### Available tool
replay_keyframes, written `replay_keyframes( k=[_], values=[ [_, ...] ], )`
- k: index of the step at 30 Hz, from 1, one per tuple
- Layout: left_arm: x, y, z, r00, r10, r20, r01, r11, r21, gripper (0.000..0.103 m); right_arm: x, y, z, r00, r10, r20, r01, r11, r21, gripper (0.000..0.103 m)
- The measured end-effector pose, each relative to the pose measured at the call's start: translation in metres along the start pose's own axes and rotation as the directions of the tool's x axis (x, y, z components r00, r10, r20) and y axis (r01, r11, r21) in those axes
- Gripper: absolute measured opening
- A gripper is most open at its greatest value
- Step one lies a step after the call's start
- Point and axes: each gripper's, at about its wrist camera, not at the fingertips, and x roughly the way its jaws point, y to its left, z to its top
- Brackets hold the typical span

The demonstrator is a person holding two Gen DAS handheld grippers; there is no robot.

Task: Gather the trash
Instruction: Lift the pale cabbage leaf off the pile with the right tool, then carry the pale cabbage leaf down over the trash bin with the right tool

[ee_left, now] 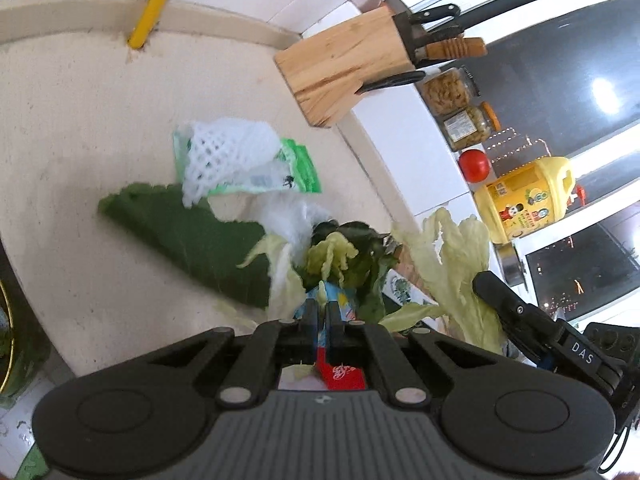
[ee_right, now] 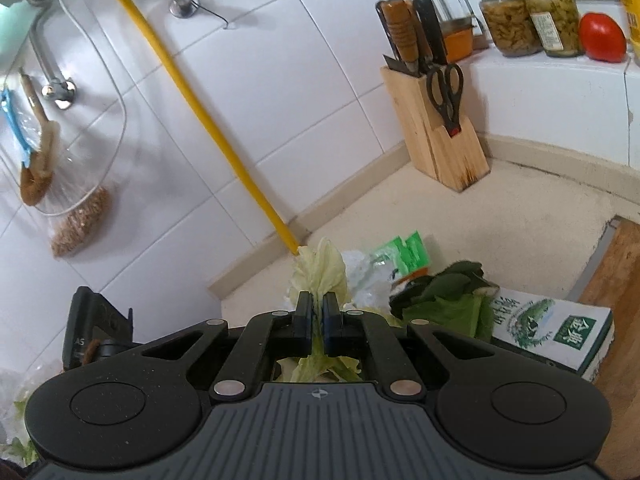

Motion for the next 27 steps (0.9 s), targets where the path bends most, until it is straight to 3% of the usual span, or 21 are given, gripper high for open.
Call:
replay_keyframes(
  k=[27],
  values=[
    [-0.025,-0.014,0.026,0.997,-0.047,0.067,0.042,0.996,0.074,0.0,0.011,0.027,0.004,0.999,0.0,0.053,-0.002,0.999,0.036,0.007]
  ],
)
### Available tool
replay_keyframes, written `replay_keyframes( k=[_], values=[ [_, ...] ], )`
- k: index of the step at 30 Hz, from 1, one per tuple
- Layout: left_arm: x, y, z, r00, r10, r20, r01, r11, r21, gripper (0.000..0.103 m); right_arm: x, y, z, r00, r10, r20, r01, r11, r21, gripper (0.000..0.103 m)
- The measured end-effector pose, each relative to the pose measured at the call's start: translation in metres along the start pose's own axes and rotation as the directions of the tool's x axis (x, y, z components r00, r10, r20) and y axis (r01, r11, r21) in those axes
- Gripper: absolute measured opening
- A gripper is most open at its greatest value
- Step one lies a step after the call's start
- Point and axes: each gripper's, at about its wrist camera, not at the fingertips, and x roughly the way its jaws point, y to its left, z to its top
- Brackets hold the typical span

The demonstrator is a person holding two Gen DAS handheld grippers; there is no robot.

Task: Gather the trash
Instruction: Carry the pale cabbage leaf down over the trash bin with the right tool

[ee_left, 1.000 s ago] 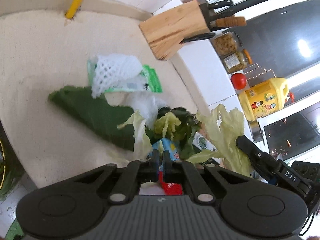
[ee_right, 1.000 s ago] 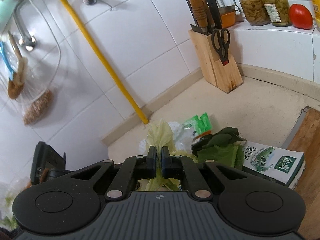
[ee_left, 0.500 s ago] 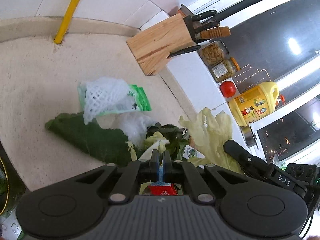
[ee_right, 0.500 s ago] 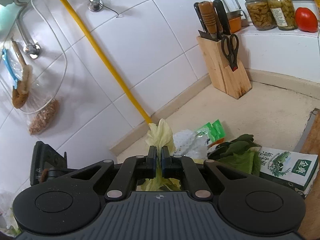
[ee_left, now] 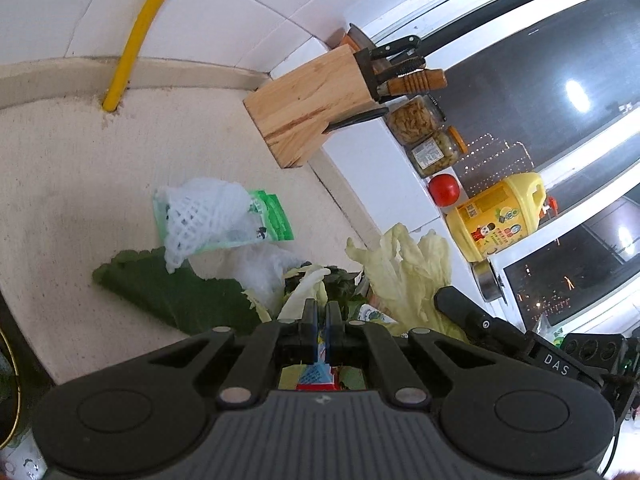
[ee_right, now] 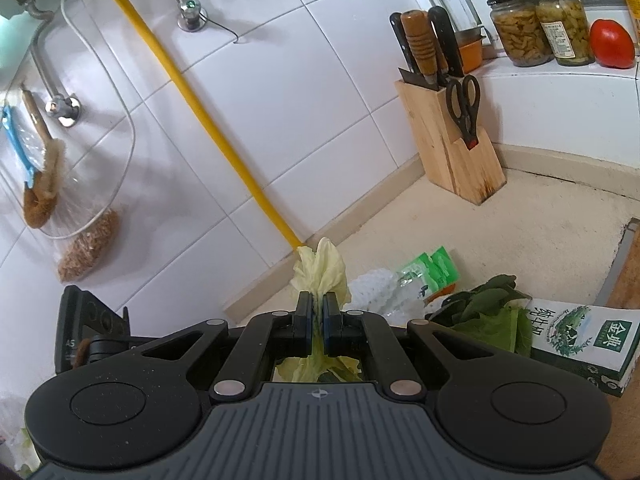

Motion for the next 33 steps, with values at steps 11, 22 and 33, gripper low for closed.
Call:
replay_keyframes(
  k=[11,22,33],
  values=[
    [-0.016,-0.005,0.006,0.999,-0.003,0.035,0.002,1.0,0.022,0.0,0.008,0.018,0.002,1.0,0.03,0.001,-0.03,0.999,-0.023,0.007],
    [-0.06,0.013,0.0,0.992,0.025,0.127,-0.024,1.0,-0.011,0.0,0.035,0.052,0.0,0.993,0.11,-0.051,-0.113,0.991,-0.07,0.007],
    [-0.132,0.049,-0.017,0.959,0.13,0.25,-0.109,0.989,-0.099,0.0,0.082,0.104,-0.009,0.958,0.239,-0.161,-0.259,0.959,-0.118,0.007]
  ],
)
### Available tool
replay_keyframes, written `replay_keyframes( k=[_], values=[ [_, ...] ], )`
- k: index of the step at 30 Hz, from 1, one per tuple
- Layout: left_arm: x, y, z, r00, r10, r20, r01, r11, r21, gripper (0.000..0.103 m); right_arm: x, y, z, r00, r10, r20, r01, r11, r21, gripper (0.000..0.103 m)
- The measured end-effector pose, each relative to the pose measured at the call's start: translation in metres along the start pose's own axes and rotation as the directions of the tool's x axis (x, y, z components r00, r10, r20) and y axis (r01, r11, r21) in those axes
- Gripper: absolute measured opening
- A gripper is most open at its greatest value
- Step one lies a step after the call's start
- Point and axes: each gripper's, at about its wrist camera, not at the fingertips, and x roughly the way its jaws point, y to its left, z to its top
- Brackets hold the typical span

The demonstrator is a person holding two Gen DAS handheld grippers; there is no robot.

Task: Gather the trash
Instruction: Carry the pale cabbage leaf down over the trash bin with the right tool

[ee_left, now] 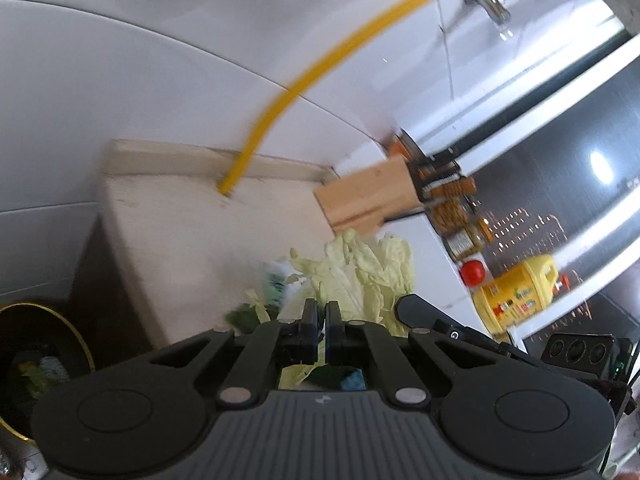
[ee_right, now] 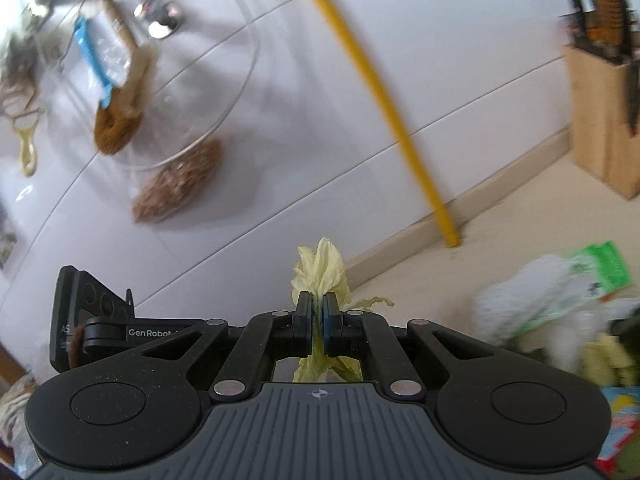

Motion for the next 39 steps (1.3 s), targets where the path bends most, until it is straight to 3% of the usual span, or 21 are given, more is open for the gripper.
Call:
replay_keyframes(
  k=[17,39],
  values=[
    [-0.069,0.047,-0.002,0.991,0.104,0.087,-0.1,0.993,-0.056,0.0,0.063,0.059,-0.017,0.986,0.114,-0.119,-0.12,0.991,-0.049,0.007],
    [-0.093,0.089,-0.013,0.983,0.17,0.067,-0.168,0.985,-0.033,0.0,0.105,0.097,-0.054,0.982,0.055,-0.181,-0.063,0.997,-0.043,0.007]
  ],
)
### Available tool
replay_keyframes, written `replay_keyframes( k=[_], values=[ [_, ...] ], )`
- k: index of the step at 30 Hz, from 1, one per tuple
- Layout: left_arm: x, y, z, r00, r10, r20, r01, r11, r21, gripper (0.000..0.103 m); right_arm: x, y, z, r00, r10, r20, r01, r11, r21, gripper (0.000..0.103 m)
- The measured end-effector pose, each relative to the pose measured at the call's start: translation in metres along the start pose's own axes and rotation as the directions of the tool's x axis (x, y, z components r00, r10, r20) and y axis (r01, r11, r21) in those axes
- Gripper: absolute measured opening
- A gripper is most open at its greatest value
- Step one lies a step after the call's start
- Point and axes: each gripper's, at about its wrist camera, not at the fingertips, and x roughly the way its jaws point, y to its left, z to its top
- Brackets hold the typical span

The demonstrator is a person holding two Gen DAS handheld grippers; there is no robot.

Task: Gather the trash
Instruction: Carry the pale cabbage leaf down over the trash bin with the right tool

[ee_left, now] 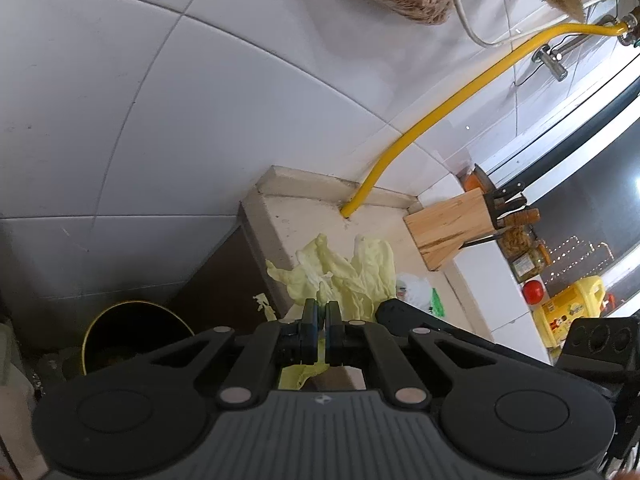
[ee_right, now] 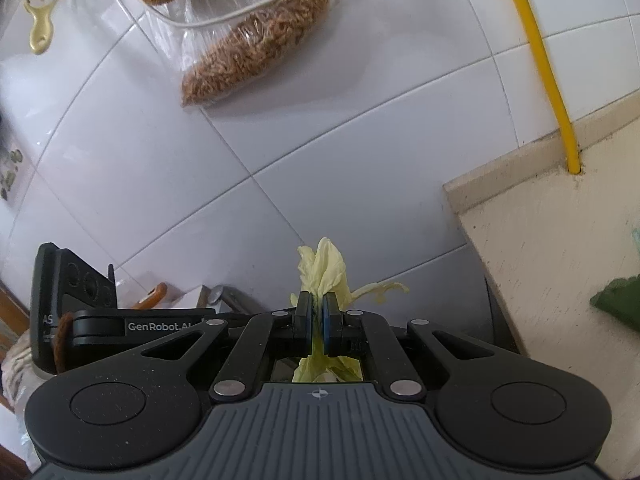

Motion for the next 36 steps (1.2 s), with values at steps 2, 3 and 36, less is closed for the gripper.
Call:
replay_keyframes(
  k=[2,3,36],
  values=[
    [0.001,0.003,-0.001,1.0,0.006,-0.001,-0.006,1.0,0.005,0.0,0.004,0.003,-0.003,1.0,-0.012,-0.004,0.012,1.0,0.0,0.007],
    [0.002,0.005,-0.002,1.0,0.011,0.0,-0.011,1.0,0.008,0.0,0.006,0.003,-0.005,1.0,-0.015,-0.007,0.015,1.0,0.003,0.007],
    [0.039,0.044,-0.014,0.983,0.184,-0.026,-0.181,0.978,0.1,0.0,0.067,-0.008,-0.044,0.984,-0.125,-0.124,0.132,0.99,0.048,0.007]
  ],
)
